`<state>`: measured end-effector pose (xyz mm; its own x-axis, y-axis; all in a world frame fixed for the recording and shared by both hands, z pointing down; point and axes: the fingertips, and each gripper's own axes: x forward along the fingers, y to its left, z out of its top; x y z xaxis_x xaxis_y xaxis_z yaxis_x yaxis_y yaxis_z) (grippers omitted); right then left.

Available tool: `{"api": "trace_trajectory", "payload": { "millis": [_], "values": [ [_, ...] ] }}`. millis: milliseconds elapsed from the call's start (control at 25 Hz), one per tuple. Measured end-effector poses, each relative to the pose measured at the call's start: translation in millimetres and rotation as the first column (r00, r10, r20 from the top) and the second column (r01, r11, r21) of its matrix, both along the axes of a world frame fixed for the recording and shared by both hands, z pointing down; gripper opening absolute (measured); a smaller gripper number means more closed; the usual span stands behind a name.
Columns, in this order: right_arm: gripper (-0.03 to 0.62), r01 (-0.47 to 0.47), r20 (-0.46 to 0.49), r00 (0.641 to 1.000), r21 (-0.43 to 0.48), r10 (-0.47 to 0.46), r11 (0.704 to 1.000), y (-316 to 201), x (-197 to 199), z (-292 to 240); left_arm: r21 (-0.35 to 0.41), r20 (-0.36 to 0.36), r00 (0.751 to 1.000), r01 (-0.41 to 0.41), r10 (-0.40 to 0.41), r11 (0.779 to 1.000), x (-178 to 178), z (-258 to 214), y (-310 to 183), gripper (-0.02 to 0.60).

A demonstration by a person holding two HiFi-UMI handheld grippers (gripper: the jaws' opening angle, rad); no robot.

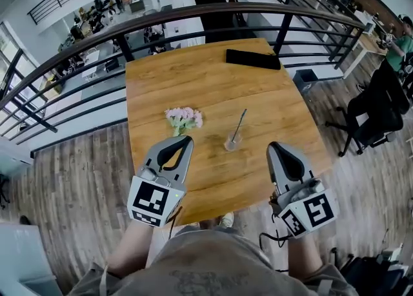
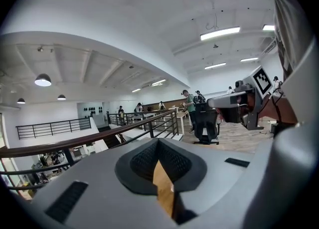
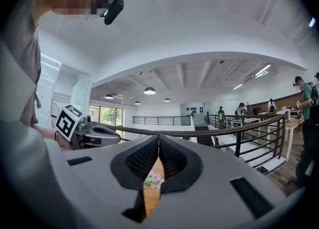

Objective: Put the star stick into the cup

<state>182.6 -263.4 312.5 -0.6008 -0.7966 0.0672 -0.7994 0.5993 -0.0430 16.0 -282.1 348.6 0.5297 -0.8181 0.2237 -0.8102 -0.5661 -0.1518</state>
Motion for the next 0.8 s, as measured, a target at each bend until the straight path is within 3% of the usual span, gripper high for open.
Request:
{"api": "trace_trajectory", "payload": {
  "millis": [280,800],
  "values": [
    [0.031,0.059,-0.029,0.998,-0.081,-0.061,0.995,18.9,-15.8,30.5,-0.065,0.004,1.0,-0.005,0.005,0.998,-1.0,22.2,19.1,0.015],
    [0.032,0.049,-0.091,0.994,-0.073,-0.055,0.996,12.5,-17.3,38.7,-0.075,-0.022,1.0,0.002,-0.004,0.997,-3.6,24.3,20.6,0.015]
  ]
}}
